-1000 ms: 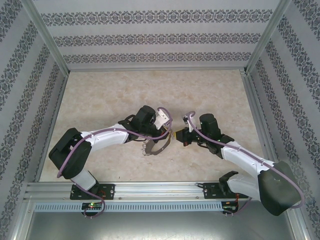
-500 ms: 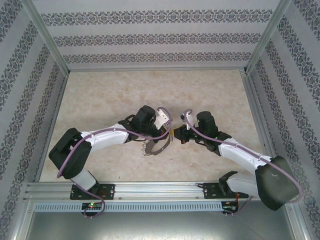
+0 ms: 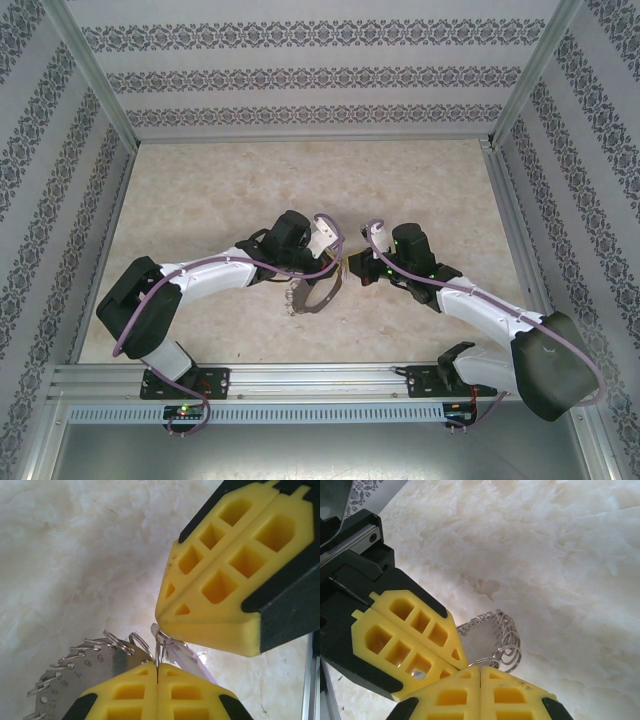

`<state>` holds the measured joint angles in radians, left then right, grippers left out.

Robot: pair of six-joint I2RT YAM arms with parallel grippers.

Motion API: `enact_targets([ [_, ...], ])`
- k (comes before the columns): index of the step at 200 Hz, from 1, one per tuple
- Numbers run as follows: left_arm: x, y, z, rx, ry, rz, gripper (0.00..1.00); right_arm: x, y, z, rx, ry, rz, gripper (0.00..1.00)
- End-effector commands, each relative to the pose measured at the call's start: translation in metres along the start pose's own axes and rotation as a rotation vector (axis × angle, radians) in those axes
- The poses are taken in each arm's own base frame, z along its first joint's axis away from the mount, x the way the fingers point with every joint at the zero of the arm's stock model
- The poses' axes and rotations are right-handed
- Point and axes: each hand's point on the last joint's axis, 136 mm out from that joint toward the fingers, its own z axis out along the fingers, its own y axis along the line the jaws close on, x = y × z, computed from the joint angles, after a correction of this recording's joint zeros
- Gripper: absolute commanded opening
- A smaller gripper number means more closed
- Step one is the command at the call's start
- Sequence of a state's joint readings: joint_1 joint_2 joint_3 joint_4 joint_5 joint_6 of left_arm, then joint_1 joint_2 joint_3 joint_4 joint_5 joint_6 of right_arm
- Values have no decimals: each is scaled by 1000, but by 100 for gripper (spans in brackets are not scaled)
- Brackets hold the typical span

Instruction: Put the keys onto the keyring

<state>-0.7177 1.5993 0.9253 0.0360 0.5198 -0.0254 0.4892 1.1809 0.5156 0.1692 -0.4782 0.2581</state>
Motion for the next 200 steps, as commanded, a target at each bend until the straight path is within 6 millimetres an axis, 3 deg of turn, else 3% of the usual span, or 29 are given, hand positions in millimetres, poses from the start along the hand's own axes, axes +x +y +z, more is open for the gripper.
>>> enact_targets([
  [1,-31,-15,-15,44,-89,57,0,0,-12,2,58,-13,-4,0],
  [92,-38,-9,-20,0,-132,61,0,24,-12,5,6,45,69,0],
  [144,-39,-9,-20,-3,-139,61,0,28,9,4,-124,76,90,0],
  [157,-38,-8,-20,-4,-137,61,0,26,10,0,-143,70,112,21],
  [200,-38,-9,-20,0,-139,67,0,-2,-3,-30,-148,-67,164,27],
])
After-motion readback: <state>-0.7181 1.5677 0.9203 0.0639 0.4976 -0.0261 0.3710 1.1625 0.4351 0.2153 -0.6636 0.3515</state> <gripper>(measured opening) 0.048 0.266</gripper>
